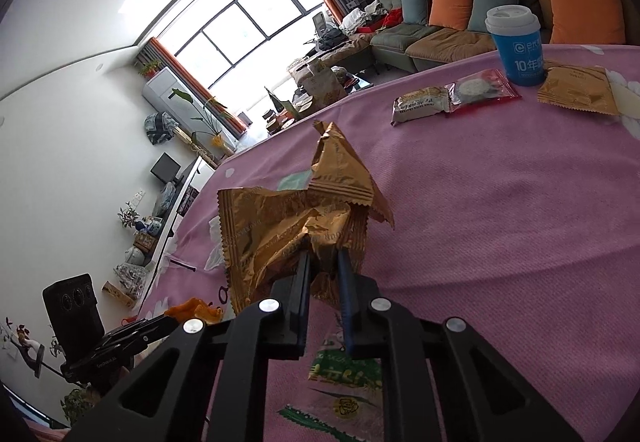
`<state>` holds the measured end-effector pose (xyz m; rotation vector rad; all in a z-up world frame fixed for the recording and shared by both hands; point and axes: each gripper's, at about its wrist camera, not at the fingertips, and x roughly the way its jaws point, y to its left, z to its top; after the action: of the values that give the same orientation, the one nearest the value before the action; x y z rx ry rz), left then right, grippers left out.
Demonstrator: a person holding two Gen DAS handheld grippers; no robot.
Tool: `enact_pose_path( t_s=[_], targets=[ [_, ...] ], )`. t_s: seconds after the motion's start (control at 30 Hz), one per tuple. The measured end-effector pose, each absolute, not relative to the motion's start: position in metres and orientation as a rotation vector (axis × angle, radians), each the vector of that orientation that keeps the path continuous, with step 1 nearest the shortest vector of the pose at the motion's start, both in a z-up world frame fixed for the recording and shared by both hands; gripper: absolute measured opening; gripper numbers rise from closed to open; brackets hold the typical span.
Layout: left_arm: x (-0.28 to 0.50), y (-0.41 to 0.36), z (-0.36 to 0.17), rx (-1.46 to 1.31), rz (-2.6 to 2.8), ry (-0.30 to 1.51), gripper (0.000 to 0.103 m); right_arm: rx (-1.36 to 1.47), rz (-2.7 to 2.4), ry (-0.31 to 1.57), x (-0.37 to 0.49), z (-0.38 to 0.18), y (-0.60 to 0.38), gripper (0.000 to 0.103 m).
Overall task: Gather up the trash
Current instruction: 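Carry the orange peel and gold wrapper over the teal bin with both tools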
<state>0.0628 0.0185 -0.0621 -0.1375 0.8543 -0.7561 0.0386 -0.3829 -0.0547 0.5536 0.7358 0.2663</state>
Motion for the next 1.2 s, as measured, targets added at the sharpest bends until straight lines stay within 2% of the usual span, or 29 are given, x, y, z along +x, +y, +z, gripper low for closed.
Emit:
enact_pose_path(
  t_s=[0.43,1.2],
  targets=[
    [0.051,0.082,-0.046,-0.203,-0.63,0.795,0.012,0.491,0.453,0.728,0.043,-0.033,-0.316,0.012],
    [0.013,0.235,-0.023,-0.344,-0.245,0.671,0.012,0.265,0.784,0.816,0.112,-0.016,-0.142,0.012]
  ],
)
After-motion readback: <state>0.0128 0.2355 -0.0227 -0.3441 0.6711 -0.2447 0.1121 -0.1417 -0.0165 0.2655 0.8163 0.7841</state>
